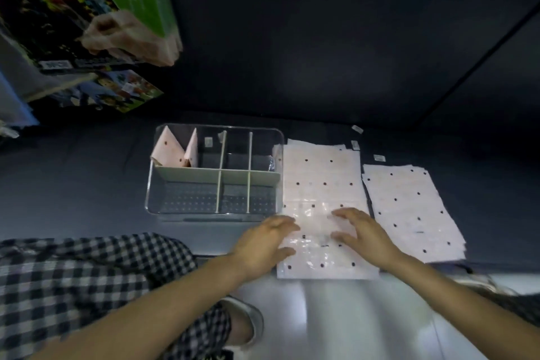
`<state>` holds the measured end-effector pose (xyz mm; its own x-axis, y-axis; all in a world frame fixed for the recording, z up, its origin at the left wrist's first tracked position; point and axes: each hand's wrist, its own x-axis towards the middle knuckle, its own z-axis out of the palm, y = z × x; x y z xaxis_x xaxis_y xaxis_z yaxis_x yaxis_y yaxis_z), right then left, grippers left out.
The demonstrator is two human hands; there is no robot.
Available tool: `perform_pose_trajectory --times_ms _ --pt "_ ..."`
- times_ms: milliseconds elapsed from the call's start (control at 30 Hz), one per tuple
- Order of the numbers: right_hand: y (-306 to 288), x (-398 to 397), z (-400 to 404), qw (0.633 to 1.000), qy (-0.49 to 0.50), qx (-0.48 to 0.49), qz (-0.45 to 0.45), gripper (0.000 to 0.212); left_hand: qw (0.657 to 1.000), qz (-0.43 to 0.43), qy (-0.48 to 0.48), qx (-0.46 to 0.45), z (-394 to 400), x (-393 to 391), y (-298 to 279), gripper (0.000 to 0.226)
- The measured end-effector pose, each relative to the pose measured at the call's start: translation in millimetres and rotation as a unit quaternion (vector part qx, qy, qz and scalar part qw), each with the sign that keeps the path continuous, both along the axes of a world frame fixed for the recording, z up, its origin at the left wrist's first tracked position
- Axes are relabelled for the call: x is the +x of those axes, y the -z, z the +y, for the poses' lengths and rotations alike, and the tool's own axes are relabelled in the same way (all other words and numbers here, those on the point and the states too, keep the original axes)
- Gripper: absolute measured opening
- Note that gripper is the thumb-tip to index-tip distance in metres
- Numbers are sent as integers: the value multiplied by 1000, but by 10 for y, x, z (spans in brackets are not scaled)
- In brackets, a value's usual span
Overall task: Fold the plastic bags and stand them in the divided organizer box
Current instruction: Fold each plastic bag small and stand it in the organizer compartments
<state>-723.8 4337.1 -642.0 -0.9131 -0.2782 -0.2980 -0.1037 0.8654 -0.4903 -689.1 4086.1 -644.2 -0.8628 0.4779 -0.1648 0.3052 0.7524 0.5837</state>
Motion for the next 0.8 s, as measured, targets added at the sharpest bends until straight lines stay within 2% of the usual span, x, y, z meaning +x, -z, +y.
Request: perform_pose_trajectory --times_ms 67,133,200,300,400,500,567,633,733,800 --pt "193 215 328 996 -55 55 -35 74 998 -45 33 -42 145 74 187 64" --pt "367 368 542 987 -123 102 -28 90 992 -64 61 -90 237 150 343 78" --pt "471 454 665 979 -160 125 5 90 987 -51 72 -134 290 207 436 84" --pt "544 510 763 983 -155 83 60 70 987 -25 71 -144 309 225 435 75" --pt "548 532 810 988 -130 32 74 45 992 -30 58 -111 297 227 397 63" --pt "480 492 809 996 -84 -21 31 21 996 -40 23 -75 285 252 366 40" --pt "403 450 806 996 -81 -25 -23 23 998 -38 -6 -56 307 257 330 22" --pt "267 398 804 992 -70 -54 -94 25 998 -52 -45 -17 327 252 271 16" --pt "-99 283 810 969 -53 -123 -207 22 987 -131 -57 79 333 208 114 8" --pt "-330 161 828 957 -63 -140 -246 35 968 -190 -60 152 326 147 -21 12"
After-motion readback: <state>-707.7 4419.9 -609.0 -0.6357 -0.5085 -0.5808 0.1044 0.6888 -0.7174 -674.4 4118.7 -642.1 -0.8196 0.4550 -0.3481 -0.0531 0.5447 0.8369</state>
